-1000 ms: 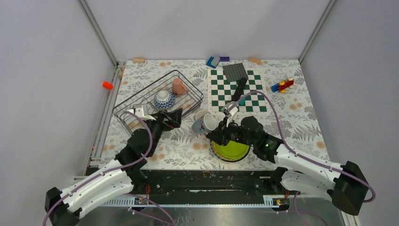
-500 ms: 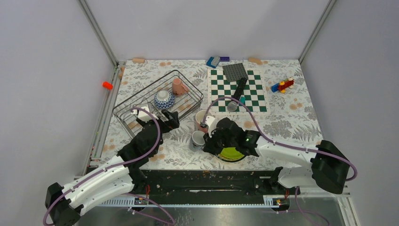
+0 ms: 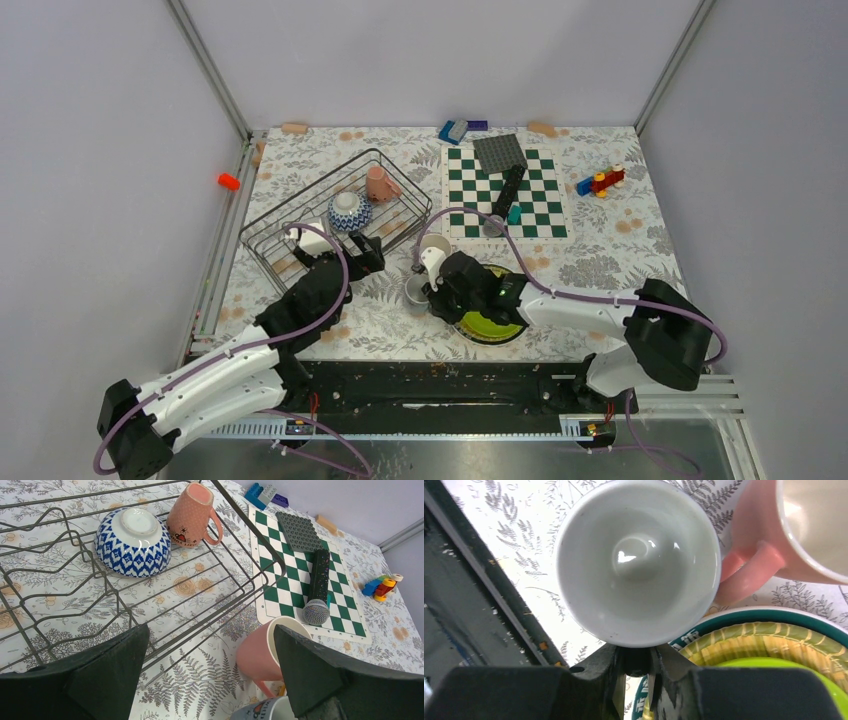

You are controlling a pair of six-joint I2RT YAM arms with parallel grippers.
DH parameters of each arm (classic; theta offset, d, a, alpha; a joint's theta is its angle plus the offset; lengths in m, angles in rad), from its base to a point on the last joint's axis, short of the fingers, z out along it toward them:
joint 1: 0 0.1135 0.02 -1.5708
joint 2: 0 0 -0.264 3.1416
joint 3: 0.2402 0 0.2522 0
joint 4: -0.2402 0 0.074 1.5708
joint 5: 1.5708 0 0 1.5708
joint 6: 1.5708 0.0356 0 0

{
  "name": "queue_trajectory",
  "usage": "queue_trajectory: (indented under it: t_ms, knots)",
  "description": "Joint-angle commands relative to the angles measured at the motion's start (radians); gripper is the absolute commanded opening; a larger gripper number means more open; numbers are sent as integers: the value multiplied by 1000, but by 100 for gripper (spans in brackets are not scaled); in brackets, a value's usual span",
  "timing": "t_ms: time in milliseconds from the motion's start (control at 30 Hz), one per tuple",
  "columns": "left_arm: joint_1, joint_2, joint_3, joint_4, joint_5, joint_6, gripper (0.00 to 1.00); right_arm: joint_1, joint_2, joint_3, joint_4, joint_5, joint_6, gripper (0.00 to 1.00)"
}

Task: Unload the mixed dishes from the dish rack
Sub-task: Place the cup at the center of the board.

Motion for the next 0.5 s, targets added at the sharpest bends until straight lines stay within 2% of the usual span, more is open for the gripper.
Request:
queue_trajectory:
  t_ms: [0,67,200,333,367,467]
  knots:
    - [-1,4,52,26,0,19,99,9,38,67,-2,112,-62,11]
    - [-2,1,52,24,0,19,99,10,56,81,-22,140,-62,12]
    - [-2,-4,54,23,-1,21,99,9,53,73,2,101,-60,12]
    - [-1,-2,56,21,-1,24,99,9,38,66,-4,134,-64,18]
    - [-2,0,57,21,-1,25,99,10,38,66,-12,140,-66,20]
    - [-1,4,60,20,-8,28,99,9,38,78,-53,153,-80,39]
